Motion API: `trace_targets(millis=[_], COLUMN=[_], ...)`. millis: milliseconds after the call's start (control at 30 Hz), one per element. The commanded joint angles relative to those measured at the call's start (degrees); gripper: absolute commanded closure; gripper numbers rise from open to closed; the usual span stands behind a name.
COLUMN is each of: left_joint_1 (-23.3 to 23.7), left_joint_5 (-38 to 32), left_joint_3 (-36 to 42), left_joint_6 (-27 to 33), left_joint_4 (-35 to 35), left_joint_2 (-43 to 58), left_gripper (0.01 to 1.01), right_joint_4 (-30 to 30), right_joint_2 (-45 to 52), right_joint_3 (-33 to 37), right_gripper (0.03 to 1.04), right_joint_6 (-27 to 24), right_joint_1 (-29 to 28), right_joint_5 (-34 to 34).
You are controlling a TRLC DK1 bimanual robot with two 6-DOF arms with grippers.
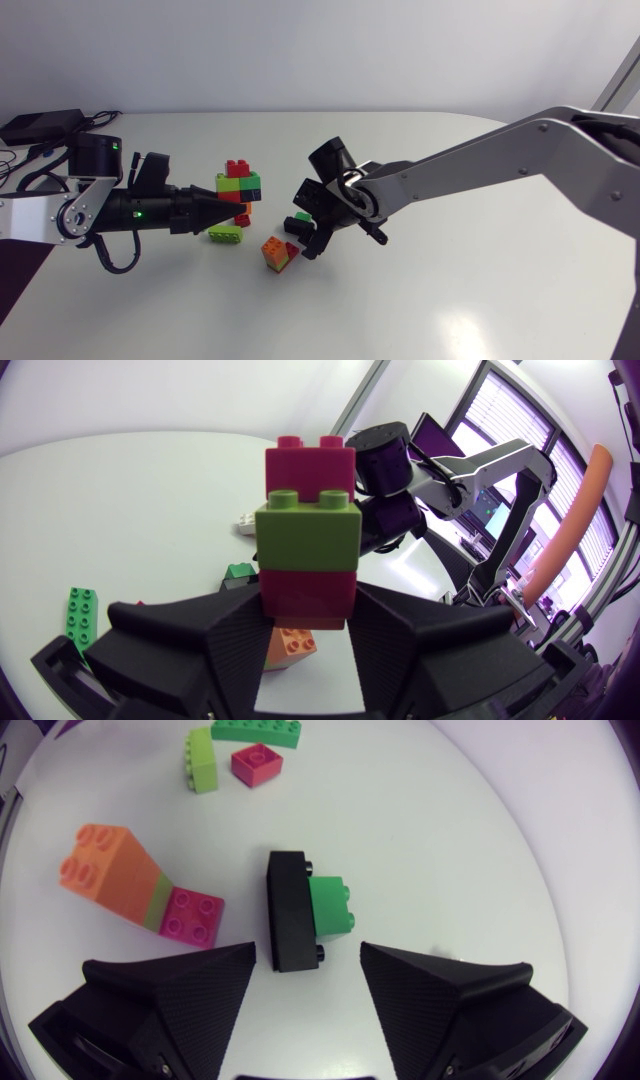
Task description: Disassemble duplo
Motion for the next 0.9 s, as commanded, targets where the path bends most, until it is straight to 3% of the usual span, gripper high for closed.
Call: trace_targets(millis=[0,167,300,467,600,867], left_joint_1=[0.1,0.3,-0.4,-3.6,-4.3,-11.3], left_joint_5=[0.2,0.3,0.7,1.1,6.8,7.0], left_joint_3=[0.8,1.0,0.8,0.2,0.4,0.6], left_joint_6=[1.0,0.9,1.2,3.9,5.5,18.2], left_joint_4=[0.1,-0.3,-0.7,-3.8,-7.7,-20.5], left_joint_2=[0.6,0.6,0.4,-0.6,-1.0,-1.6], left_gripper=[0.597,0.595,0.597,0.597,0.597,0.597], right_joint_4=[-0.4,1.4,2.3,3.3,4.8,11.8], right_joint_2=[-5.6,-10.6,-11.3,-11.5,-11.9,-13.5], right_joint_3=[-1.9,-3.9,-4.5,-5.3,-6.1,-8.8], right_gripper=[0.12,0.12,0.12,0.12,0.12,0.12], right_joint_6=[3.2,7.5,8.5,8.5,8.5,12.2], right_joint_1=[-2.8,-9.9,-11.2,-10.7,-10.1,-10.2], right_joint_5=[-7.4,-33.8,-45.9,-50.8,-52.8,-54.6])
